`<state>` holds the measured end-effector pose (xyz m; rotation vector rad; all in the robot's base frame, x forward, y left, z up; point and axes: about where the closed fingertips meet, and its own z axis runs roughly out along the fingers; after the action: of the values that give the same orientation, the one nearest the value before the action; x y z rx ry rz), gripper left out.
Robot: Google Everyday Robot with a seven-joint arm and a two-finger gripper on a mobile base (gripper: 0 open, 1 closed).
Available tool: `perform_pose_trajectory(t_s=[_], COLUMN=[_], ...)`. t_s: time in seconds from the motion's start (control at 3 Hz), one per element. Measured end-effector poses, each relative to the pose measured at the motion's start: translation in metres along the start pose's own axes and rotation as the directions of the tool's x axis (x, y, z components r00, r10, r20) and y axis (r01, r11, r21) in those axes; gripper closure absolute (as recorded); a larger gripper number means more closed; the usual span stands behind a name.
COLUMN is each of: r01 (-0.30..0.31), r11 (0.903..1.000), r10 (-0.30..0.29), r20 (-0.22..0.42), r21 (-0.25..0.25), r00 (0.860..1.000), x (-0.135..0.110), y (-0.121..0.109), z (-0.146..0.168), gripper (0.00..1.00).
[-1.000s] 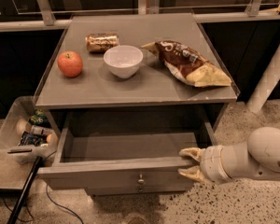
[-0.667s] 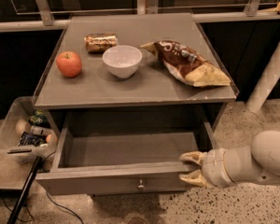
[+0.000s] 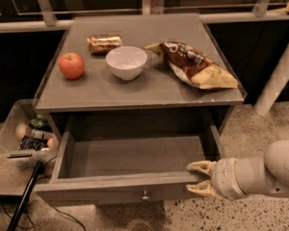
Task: Open top drawer
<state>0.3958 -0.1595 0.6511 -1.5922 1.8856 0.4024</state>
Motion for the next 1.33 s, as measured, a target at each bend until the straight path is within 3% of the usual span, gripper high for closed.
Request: perform_pose_trajectory(t_s=[0.33,1.33], r01=[0.0,0.0], r11=[1.0,1.0], r10=[0.0,0.0], r20=[0.0,0.0], r21=[0.0,0.0], r00=[1.0,1.0], x=[0.0,-0.0001], y=[0.0,0.0], z=[0.0,0.0], gripper=[0.82,0.13])
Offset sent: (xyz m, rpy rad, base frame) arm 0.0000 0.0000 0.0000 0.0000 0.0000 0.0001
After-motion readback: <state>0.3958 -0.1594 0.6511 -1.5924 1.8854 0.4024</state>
